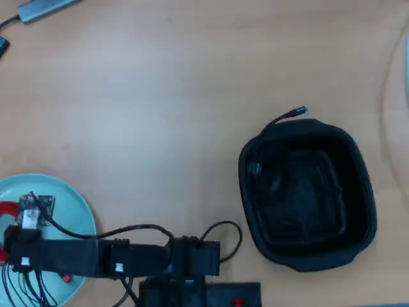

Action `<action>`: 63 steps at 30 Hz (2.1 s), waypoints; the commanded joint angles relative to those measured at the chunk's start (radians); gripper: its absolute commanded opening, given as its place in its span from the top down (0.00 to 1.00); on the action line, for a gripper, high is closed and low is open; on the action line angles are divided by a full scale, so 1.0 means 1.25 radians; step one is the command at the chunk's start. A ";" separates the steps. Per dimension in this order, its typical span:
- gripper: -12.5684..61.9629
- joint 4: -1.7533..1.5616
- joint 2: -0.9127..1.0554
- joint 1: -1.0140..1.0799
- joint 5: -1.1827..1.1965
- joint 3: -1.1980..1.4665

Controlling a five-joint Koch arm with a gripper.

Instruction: Put a black charging cable in a black bowl and put a red charging cable in a green bowl

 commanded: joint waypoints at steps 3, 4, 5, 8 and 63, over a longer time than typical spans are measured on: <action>0.15 0.212 0.037 0.053 0.058 -0.060; 0.15 0.249 0.056 0.065 0.060 -0.060; 0.16 0.290 0.090 0.085 0.064 -0.059; 0.15 0.384 0.179 0.210 0.066 -0.047; 0.16 -0.832 0.987 1.259 -0.514 1.399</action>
